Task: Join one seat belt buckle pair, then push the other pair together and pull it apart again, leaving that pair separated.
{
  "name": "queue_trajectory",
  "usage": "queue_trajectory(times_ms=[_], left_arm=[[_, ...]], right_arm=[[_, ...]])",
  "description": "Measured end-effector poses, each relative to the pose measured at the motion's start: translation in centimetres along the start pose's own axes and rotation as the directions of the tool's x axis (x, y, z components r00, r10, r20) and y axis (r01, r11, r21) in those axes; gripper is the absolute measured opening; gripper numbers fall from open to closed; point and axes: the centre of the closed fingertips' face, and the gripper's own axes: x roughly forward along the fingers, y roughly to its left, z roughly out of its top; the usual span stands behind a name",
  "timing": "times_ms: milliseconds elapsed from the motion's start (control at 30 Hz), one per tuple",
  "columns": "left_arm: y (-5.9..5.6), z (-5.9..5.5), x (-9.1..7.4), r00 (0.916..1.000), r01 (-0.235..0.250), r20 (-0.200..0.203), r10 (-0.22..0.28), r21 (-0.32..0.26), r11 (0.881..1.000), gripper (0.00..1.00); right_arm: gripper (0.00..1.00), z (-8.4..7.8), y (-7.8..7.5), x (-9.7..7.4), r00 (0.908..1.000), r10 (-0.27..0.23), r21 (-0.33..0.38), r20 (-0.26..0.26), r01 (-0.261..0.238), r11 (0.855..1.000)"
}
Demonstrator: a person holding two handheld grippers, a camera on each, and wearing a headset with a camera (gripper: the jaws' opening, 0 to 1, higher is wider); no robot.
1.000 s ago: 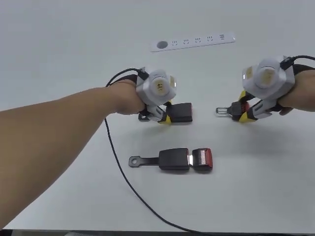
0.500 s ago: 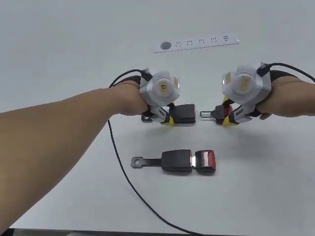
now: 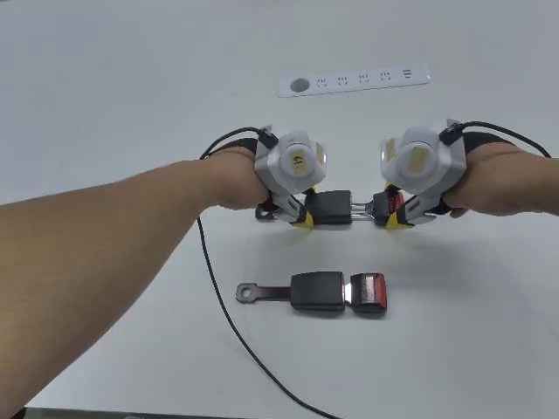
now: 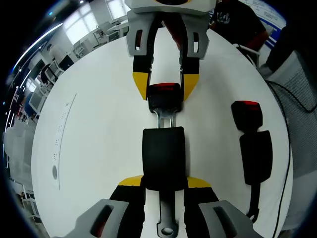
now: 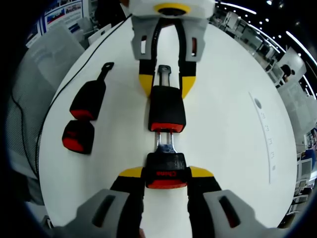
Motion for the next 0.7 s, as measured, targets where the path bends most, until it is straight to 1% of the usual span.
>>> queue_trajectory(times_ms=[133,200,333,433,700], left_arm=[[0.0,0.1,0.0,1.0000,0.001,-0.003,-0.001,0.003,1.000,0.30],[-0.1,0.1,0.0,1.0000,0.003,-0.008,-0.003,0.007,1.000,0.30],[0.0,0.1,0.0,0.9999,0.009,-0.009,-0.009,0.007,1.000,0.29],[0.1,0.1,0.1,0.9999,0.012,-0.009,-0.012,0.007,1.000,0.29],[0.3,-0.1,0.2,0.9997,0.009,-0.023,-0.009,0.004,1.000,0.28]], right_arm=[[0.32,0.6,0.1,0.2,0.9999,-0.003,-0.006,0.012,0.003,1.000],[0.32,0.7,0.0,0.3,1.0000,-0.007,-0.005,0.007,0.007,1.000],[0.31,0.7,0.0,0.2,0.9998,-0.003,-0.008,0.019,0.003,1.000],[0.31,1.0,0.0,0.3,0.9998,-0.015,-0.029,0.012,0.015,0.999],[0.31,1.4,-0.1,0.5,0.9998,-0.020,-0.025,-0.002,0.020,0.999]])
